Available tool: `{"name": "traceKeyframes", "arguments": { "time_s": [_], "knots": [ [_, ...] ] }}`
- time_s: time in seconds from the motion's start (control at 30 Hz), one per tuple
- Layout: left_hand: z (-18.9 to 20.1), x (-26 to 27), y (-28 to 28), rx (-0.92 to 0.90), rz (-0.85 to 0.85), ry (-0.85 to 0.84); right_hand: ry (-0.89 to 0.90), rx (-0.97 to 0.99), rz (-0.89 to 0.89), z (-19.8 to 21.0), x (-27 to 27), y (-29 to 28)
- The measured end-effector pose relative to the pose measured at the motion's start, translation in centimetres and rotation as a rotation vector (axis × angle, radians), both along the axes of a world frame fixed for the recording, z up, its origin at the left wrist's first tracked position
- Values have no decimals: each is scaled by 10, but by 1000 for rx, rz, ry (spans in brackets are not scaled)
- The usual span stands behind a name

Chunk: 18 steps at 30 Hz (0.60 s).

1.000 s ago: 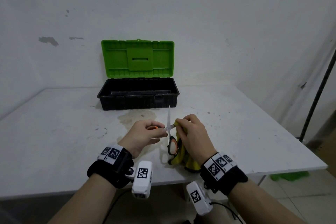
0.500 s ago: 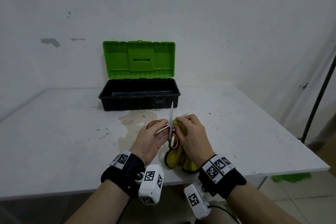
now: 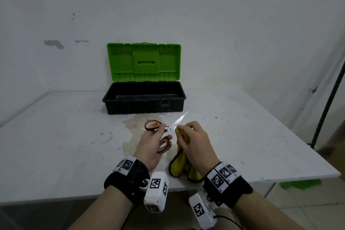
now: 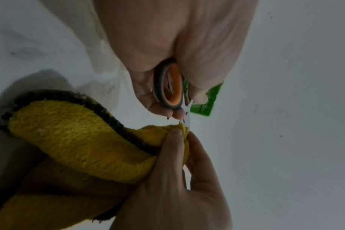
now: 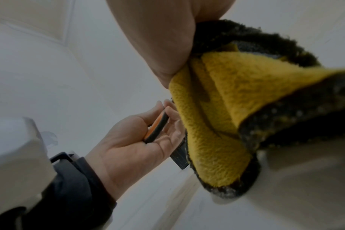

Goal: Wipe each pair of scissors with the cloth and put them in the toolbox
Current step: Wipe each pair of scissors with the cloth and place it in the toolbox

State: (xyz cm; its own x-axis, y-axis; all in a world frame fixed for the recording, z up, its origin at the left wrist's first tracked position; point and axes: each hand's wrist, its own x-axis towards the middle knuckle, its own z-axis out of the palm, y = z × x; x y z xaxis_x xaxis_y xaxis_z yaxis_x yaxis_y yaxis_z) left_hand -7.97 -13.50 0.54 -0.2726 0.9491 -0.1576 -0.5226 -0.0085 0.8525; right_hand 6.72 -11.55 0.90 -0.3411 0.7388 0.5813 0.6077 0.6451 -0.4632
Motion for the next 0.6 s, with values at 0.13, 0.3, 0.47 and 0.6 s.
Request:
{"name": "traceKeyframes", "arguments": {
  "time_s": [0.13,0.3,0.47,0.6],
  "knots": [
    [-4,-3,2,-22,33,73,-18,-10,20,-3,0,-2],
    [-6,-10,0,-80,24,63,-47,-8,31,-5,2,-4],
    [-3,-9,-3,-87,-39,66,-64,-20,22,-7,5,-4],
    [0,-12,-4,-99,-65,132,-81,-26,29,-7,6,-4]
  ]
}}
